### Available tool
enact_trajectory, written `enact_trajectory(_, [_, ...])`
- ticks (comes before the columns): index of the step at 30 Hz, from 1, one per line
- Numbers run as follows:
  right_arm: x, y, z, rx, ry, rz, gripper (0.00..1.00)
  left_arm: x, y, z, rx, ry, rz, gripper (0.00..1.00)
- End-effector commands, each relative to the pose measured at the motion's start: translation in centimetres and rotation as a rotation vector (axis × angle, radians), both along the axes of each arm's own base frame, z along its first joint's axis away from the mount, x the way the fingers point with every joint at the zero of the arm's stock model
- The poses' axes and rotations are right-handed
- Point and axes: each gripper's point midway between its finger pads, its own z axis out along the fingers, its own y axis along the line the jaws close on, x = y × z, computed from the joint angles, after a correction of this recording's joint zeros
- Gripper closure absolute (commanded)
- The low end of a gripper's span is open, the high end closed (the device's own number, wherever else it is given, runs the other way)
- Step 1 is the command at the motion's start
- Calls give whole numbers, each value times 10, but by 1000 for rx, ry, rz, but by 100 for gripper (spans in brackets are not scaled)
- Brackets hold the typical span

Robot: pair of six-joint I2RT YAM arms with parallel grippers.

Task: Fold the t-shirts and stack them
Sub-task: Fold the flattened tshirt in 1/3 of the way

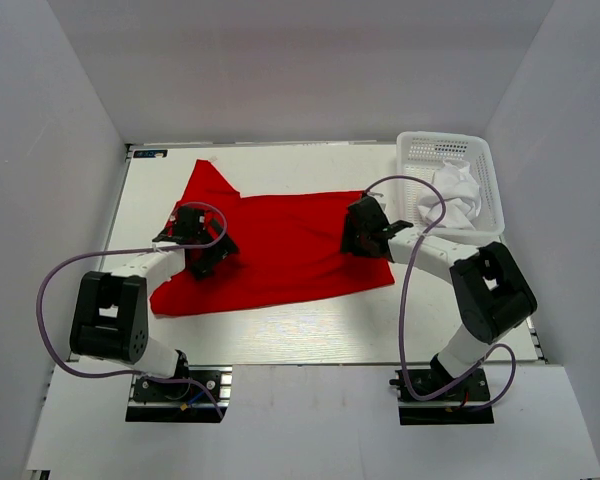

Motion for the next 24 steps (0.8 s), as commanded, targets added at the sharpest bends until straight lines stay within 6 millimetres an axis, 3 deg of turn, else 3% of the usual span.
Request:
enact_trajectory(1, [2,-4,13,20,-42,-23,38,22,-12,21,-26,-92,-14,0])
enact_trajectory(6, [-2,-6,9,18,-32,-23,38,51,-12,34,-16,-160,1,0])
enact_trajectory(9, [-5,-6,8,20,-26,-20,38,77,-26,49,-38,-201,-42,4])
enact_trajectory(11, [-6,-6,8,24,-23,-23,38,83,-31,45,-38,-194,-51,4])
enact_trajectory(14, [-8,-9,11,32,-40,-33,38,105,-39,55,-50,-261,-60,4])
enact_trajectory(17, [-9,-12,13,28,-46,-42,38,129,-48,52,-61,-295,-103,4])
enact_trajectory(18, [-9,-14,14,25,-52,-46,38,142,-59,66,-76,-331,-138,4])
enact_trajectory(19, [-10,-17,14,8,-54,-46,38,146,-62,57,-72,-303,-157,4])
enact_trajectory(23, [-2,-26,34,-27,-115,-66,35,164,-62,87,10,-380,-191,2])
enact_trajectory(24, [2,-27,41,-31,-134,-70,33,170,-52,96,70,-404,-175,0])
